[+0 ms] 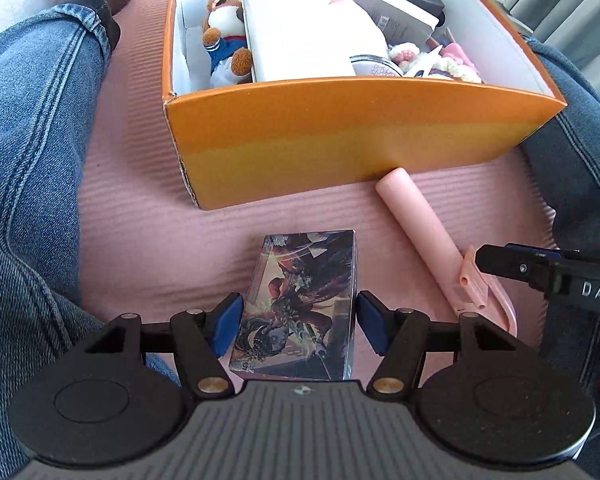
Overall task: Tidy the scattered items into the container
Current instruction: 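Grasp the photo card box with the left tool while the right grasps the pink tube toy, then lift the photo card box and pink tube toy and carry both over the orange box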
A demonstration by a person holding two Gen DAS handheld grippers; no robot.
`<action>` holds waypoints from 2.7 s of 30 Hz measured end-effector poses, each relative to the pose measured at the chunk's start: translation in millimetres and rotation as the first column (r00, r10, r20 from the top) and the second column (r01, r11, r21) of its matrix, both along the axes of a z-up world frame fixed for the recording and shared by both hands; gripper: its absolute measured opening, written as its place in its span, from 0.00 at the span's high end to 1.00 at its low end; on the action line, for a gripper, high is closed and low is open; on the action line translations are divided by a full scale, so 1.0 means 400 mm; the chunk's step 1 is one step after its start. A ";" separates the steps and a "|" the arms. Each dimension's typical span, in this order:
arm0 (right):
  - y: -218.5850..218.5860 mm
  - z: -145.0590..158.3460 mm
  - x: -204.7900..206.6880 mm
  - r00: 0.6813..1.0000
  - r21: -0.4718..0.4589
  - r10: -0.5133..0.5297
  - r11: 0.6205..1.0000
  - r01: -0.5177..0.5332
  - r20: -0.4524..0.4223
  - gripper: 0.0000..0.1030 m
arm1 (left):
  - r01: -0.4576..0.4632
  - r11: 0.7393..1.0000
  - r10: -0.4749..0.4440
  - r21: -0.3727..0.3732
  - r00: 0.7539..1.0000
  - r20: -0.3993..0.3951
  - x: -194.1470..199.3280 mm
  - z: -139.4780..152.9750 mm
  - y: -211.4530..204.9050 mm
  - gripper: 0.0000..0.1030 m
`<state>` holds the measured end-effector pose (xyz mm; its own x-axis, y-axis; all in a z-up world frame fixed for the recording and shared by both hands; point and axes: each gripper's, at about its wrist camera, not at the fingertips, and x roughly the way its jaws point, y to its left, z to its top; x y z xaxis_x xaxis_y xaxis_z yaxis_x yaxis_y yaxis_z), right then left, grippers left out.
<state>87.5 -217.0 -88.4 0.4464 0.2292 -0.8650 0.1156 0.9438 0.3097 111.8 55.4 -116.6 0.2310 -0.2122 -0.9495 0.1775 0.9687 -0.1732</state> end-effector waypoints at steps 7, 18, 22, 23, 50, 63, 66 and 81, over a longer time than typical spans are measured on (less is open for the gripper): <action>0.092 0.016 -0.026 0.975 -0.118 0.220 0.969 -0.215 0.033 0.53 | -0.015 0.999 0.015 -0.033 1.000 0.004 0.024 0.032 -0.043 0.30; 0.098 -0.013 -0.031 0.971 -0.240 0.238 0.942 -0.235 -0.014 0.57 | -0.036 0.996 0.037 -0.085 0.999 0.007 0.010 0.054 -0.051 0.30; 0.088 0.002 -0.034 0.974 -0.241 0.228 0.945 -0.221 -0.002 0.65 | -0.047 0.993 0.048 -0.104 0.999 0.007 0.006 0.064 -0.043 0.30; 0.088 0.006 -0.035 0.974 -0.245 0.227 0.945 -0.219 0.002 0.67 | -0.050 0.993 0.051 -0.106 0.999 0.007 0.005 0.065 -0.042 0.30; 0.064 0.075 -0.036 0.972 -0.234 0.220 0.952 -0.196 0.081 0.93 | -0.043 0.987 0.058 -0.154 0.994 0.089 -0.019 0.150 -0.044 0.30; 0.049 0.225 -0.088 0.945 -0.176 0.256 0.959 -0.222 0.204 0.93 | -0.012 0.980 0.047 -0.200 0.984 0.173 -0.038 0.252 -0.055 0.30; 0.032 0.264 -0.094 0.943 -0.119 0.240 0.969 -0.218 0.229 0.93 | 0.001 0.978 0.042 -0.207 0.978 0.202 -0.037 0.283 -0.058 0.30; -0.010 0.411 -0.009 0.886 -0.192 0.205 0.972 -0.134 0.417 0.93 | 0.036 0.978 0.045 -0.205 0.924 0.379 0.054 0.422 -0.089 0.31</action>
<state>83.8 -220.9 76.0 0.7491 0.2154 -0.6265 -0.1620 0.9765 0.1420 133.4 20.0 52.2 0.5664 -0.3899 -0.7261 0.2649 0.9204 -0.2875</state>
